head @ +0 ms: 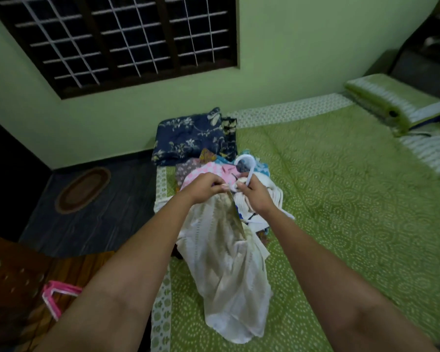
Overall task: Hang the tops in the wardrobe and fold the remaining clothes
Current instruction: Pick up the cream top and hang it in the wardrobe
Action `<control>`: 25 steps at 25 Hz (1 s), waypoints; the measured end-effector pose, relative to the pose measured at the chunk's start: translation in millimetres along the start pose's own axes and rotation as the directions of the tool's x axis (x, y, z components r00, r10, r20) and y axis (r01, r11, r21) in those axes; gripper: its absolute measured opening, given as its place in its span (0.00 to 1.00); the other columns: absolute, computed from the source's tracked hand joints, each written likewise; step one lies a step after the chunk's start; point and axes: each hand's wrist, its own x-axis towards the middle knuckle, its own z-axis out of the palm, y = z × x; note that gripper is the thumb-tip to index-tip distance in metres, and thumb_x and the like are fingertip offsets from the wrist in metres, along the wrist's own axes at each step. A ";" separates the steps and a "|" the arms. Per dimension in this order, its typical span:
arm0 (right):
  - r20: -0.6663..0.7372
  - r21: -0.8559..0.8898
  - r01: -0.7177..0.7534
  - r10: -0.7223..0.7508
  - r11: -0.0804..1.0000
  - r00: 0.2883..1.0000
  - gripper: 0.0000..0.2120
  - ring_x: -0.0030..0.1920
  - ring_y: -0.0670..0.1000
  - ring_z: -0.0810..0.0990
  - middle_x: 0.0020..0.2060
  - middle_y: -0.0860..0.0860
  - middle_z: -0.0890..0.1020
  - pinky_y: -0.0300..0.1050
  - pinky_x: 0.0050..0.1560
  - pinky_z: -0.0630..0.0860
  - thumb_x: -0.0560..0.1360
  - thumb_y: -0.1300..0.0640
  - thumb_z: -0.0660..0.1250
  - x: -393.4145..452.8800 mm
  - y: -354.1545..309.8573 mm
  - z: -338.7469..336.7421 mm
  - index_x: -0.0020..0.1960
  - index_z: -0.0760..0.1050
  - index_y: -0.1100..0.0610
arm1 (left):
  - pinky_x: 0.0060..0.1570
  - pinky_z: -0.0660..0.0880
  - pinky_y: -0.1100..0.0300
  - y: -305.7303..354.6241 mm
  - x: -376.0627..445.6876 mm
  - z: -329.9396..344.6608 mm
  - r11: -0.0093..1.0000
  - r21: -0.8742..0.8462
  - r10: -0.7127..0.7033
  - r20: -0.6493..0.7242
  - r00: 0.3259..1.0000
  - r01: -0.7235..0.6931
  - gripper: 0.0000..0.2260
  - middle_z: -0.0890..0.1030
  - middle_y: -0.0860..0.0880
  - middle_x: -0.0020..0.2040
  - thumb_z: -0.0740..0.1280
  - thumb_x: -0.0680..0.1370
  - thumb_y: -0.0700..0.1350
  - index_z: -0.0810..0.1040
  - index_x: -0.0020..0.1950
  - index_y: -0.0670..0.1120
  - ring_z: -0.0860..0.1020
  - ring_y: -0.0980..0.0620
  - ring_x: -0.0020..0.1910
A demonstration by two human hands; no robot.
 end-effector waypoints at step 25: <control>-0.263 -0.580 -0.370 0.263 0.726 0.928 0.20 0.57 0.60 0.77 0.58 0.61 0.79 0.49 0.56 0.72 0.82 0.49 0.48 -208.9 -11.6 -20.1 0.62 0.74 0.57 | 0.42 0.67 0.53 66.8 -102.3 -74.1 0.908 0.162 0.418 -0.302 0.857 -0.386 0.11 0.82 0.42 0.46 0.64 0.80 0.45 0.82 0.53 0.39 0.76 0.46 0.43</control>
